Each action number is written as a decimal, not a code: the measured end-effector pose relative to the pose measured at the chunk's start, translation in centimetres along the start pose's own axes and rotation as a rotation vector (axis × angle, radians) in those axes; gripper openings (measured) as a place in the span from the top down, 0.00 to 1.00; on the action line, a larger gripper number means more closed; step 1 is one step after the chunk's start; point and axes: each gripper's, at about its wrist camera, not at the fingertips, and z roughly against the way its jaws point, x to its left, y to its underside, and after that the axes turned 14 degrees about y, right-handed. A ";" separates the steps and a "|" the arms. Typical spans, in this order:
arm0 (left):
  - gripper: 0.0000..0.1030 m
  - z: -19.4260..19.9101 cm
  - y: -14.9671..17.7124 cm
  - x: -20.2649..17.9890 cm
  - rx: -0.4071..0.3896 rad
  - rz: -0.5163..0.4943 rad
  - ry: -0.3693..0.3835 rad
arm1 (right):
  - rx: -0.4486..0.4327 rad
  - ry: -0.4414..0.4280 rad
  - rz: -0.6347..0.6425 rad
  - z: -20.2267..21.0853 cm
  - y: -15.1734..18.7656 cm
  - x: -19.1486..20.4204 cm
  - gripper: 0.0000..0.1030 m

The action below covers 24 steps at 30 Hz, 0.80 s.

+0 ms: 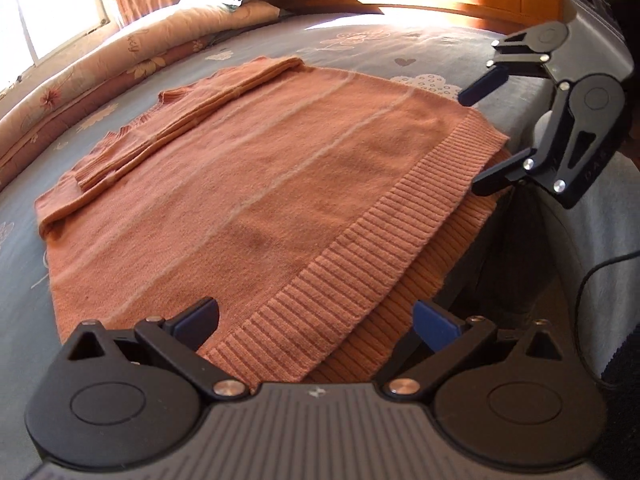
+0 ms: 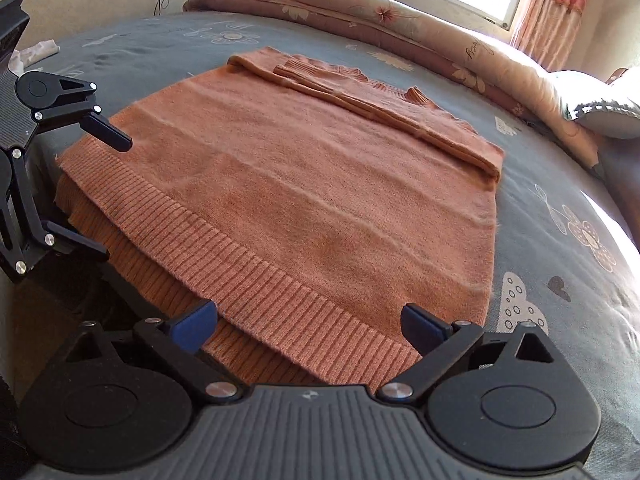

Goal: Fold clothes

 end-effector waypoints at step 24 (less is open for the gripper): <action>0.01 -5.0 0.9 -6.9 0.104 -0.580 -0.417 | -0.069 -0.074 0.002 1.5 -1.9 1.4 0.03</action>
